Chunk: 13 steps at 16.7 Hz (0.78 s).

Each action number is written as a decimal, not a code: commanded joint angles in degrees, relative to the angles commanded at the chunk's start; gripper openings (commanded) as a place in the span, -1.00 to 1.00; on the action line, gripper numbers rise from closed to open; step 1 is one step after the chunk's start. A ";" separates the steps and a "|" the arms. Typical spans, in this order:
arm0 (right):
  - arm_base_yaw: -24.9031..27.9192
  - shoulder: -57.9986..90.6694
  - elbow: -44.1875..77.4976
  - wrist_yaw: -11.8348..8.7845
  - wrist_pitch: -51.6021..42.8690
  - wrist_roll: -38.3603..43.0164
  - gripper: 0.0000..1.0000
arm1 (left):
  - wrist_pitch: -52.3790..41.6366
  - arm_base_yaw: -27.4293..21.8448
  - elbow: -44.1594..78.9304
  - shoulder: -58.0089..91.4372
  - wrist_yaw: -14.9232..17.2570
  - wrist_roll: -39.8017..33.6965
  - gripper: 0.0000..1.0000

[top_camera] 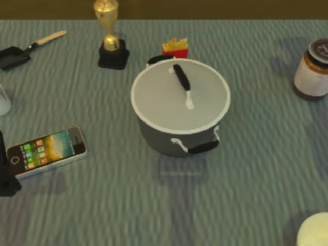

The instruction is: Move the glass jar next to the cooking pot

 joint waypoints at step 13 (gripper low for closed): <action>0.83 42.60 46.08 -0.91 -24.60 -4.25 1.00 | 0.00 0.00 0.00 0.00 0.00 0.00 1.00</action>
